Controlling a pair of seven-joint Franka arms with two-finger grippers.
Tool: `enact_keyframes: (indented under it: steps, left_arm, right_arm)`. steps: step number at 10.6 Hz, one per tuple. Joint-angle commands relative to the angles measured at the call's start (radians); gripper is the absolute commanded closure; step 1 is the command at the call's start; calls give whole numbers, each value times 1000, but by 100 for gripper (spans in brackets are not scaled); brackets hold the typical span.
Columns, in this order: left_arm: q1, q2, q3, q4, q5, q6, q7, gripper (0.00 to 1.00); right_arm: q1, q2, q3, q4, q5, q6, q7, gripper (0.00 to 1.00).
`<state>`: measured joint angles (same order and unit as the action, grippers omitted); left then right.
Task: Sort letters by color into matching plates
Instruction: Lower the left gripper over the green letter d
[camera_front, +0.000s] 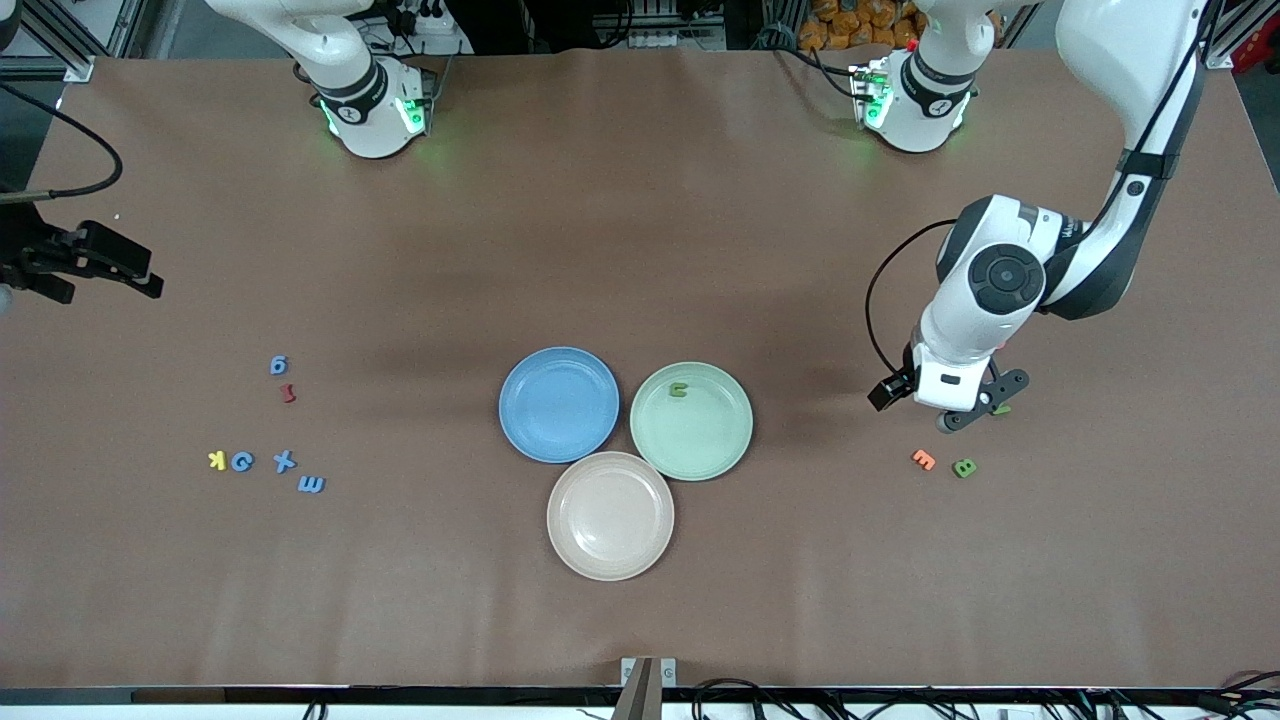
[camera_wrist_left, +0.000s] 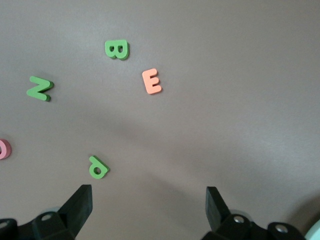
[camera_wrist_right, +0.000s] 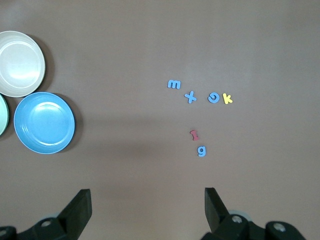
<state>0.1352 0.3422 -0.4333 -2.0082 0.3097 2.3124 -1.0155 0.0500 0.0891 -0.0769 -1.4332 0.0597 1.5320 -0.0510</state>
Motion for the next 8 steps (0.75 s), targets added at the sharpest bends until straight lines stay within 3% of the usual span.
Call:
enact_keyframes:
  steps: [1,8]
  left_arm:
    - [-2,-3,-8,22,-9,-10,8,0]
    - [-16,11,-15,146,-4,-10,87,0]
  right_arm:
    - [4,-8,-4,-10,0,10,13,0]
    - [8,-8,-4,-10,2,2,14,0]
